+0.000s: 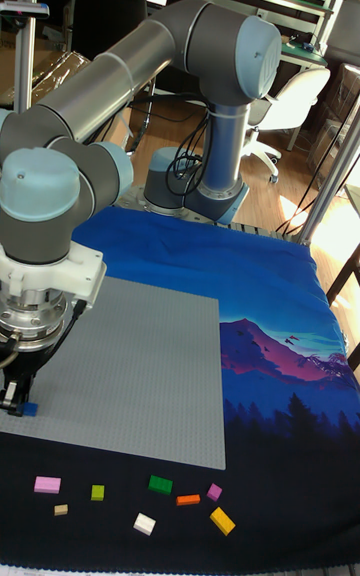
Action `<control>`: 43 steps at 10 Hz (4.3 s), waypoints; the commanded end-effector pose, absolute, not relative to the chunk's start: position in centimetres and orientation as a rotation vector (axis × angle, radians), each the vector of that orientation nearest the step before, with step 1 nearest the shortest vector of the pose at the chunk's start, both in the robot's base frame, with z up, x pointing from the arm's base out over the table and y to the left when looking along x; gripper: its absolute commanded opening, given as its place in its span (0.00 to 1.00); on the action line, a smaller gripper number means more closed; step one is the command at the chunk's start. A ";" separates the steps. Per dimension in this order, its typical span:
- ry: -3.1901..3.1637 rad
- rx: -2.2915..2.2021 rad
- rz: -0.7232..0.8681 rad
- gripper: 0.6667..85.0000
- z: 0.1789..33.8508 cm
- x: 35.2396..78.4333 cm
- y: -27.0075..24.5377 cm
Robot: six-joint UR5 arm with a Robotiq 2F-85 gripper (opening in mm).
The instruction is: Build with small Lego blocks
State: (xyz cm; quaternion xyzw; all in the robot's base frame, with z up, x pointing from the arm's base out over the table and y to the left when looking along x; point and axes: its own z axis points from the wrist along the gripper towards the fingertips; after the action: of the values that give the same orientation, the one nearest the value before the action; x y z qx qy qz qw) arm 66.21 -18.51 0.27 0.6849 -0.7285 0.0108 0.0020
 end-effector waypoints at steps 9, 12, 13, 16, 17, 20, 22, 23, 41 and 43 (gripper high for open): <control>-2.290 2.206 0.067 0.60 0.4 67.2 -18.3; -2.292 2.184 0.037 0.61 0.5 66.6 -18.2; -2.295 2.183 0.029 0.61 0.6 66.5 -18.2; -2.310 2.164 0.018 0.60 1.1 66.0 -18.3; -2.318 2.158 0.023 0.60 1.5 66.0 -18.4; -2.312 2.163 0.051 0.44 2.3 66.4 -19.0; -2.327 2.153 0.163 0.02 2.9 67.8 -20.0; -2.332 2.140 0.162 0.02 2.9 67.6 -20.0; -2.409 2.109 0.084 0.02 1.7 67.3 -18.5; -2.406 2.110 0.082 0.02 1.5 67.2 -18.6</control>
State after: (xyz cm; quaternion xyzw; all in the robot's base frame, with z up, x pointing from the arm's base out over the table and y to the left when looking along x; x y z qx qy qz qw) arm 67.19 -18.59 1.57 0.6609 -0.7495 0.0284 -0.0260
